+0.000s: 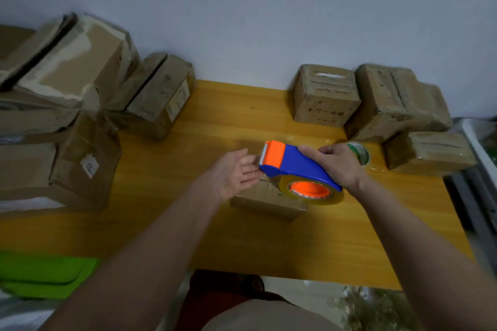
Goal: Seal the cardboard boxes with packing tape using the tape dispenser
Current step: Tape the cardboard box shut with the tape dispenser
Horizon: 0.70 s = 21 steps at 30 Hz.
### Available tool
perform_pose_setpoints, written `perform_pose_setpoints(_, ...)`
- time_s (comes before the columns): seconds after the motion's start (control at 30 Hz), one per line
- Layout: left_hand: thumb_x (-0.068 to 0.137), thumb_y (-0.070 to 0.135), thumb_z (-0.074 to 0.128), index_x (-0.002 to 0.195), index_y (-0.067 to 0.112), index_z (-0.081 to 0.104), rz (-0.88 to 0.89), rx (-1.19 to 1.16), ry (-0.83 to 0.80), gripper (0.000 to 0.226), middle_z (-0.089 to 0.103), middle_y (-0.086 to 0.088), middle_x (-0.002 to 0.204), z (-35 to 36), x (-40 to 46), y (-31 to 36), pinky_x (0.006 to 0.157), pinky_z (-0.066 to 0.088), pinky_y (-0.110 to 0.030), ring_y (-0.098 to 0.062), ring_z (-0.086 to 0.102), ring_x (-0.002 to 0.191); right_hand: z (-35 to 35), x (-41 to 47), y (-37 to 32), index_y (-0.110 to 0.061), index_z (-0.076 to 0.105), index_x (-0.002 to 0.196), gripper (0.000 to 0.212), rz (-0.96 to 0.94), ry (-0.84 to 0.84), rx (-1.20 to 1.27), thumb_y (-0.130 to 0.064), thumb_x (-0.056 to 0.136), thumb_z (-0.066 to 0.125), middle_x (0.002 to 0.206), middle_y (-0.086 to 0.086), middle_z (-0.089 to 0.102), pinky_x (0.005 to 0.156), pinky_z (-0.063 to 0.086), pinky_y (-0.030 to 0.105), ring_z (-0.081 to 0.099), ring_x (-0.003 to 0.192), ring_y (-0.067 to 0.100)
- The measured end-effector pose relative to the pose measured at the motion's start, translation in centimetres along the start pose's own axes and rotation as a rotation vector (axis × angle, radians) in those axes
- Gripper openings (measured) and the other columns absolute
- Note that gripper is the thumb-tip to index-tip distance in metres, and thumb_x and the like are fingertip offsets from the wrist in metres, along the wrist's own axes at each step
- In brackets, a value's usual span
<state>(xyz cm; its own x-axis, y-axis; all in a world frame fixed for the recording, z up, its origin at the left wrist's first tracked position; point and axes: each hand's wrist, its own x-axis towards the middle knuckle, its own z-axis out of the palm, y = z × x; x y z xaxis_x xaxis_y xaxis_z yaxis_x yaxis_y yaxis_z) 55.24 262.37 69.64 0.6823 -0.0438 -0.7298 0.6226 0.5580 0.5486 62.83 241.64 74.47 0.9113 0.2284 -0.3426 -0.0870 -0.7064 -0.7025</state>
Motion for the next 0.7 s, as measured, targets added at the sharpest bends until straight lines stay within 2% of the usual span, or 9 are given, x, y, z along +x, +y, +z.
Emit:
perform_pose_setpoints(0.1,0.098,0.030,0.051,0.107,0.008,0.062,-0.009,-0.084,-0.011,0.026,0.068,-0.012,0.102,-0.4,0.2,-0.3,0.082,0.052,-0.033,-0.022,0.064,0.095,0.1,0.0,-0.1,-0.009,0.059,0.059,0.055,-0.006,-0.008,-0.014,-0.061,0.075,0.064,0.043,-0.001,0.055,0.040,0.036,0.017,0.051,0.038,0.008)
perform_pose_setpoints(0.3,0.089,0.018,0.065,0.103,0.006,0.061,-0.031,-0.154,0.031,0.019,0.069,-0.012,0.097,-0.1,0.5,-0.3,0.071,0.053,-0.033,-0.021,0.066,0.089,0.5,0.1,-1.0,-0.004,0.064,0.070,0.060,-0.004,-0.038,-0.090,-0.063,0.076,0.062,0.055,0.005,0.063,0.049,0.043,0.024,0.059,0.051,0.016)
perform_pose_setpoints(0.4,0.091,0.010,0.064,0.089,0.006,0.060,-0.010,-0.074,0.155,0.006,0.068,-0.009,0.084,0.4,1.1,-0.3,0.068,0.053,-0.029,-0.016,0.062,0.079,0.7,0.2,-1.5,-0.006,0.066,0.074,0.060,-0.009,-0.046,-0.156,-0.066,0.076,0.061,0.062,0.006,0.067,0.051,0.045,0.025,0.064,0.059,0.017)
perform_pose_setpoints(0.47,0.091,0.009,0.064,0.089,0.008,0.061,0.011,-0.033,0.260,0.004,0.067,-0.003,0.070,0.1,1.9,-0.7,0.065,0.052,-0.025,-0.011,0.060,0.071,0.9,0.3,-2.1,-0.008,0.067,0.076,0.058,-0.020,-0.062,-0.221,-0.066,0.077,0.061,0.065,0.005,0.067,0.051,0.043,0.024,0.064,0.061,0.016)
perform_pose_setpoints(0.53,0.090,0.009,0.065,0.097,0.008,0.065,0.061,0.013,0.348,0.007,0.065,-0.003,0.073,-0.6,2.5,-0.7,0.060,0.052,-0.023,-0.009,0.059,0.068,1.1,0.4,-2.6,-0.010,0.067,0.077,0.057,-0.037,-0.077,-0.303,-0.066,0.077,0.060,0.068,0.003,0.067,0.052,0.044,0.024,0.063,0.064,0.014)
perform_pose_setpoints(0.6,0.090,0.008,0.066,0.096,0.006,0.066,0.121,0.074,0.419,0.007,0.065,-0.004,0.077,-1.2,3.0,-1.0,0.061,0.052,-0.022,-0.009,0.059,0.067,1.3,0.7,-3.3,-0.011,0.067,0.080,0.058,-0.030,-0.106,-0.367,-0.068,0.076,0.060,0.072,0.003,0.068,0.059,0.049,0.028,0.064,0.068,0.014)
perform_pose_setpoints(0.7,0.091,0.008,0.064,0.097,0.005,0.066,0.164,0.077,0.475,0.007,0.062,-0.002,0.074,-1.5,3.2,-1.5,0.052,0.050,-0.018,-0.008,0.057,0.063,1.9,1.0,-4.3,-0.013,0.064,0.084,0.059,-0.007,-0.159,-0.468,-0.071,0.074,0.060,0.076,0.002,0.066,0.063,0.053,0.031,0.063,0.071,0.015)
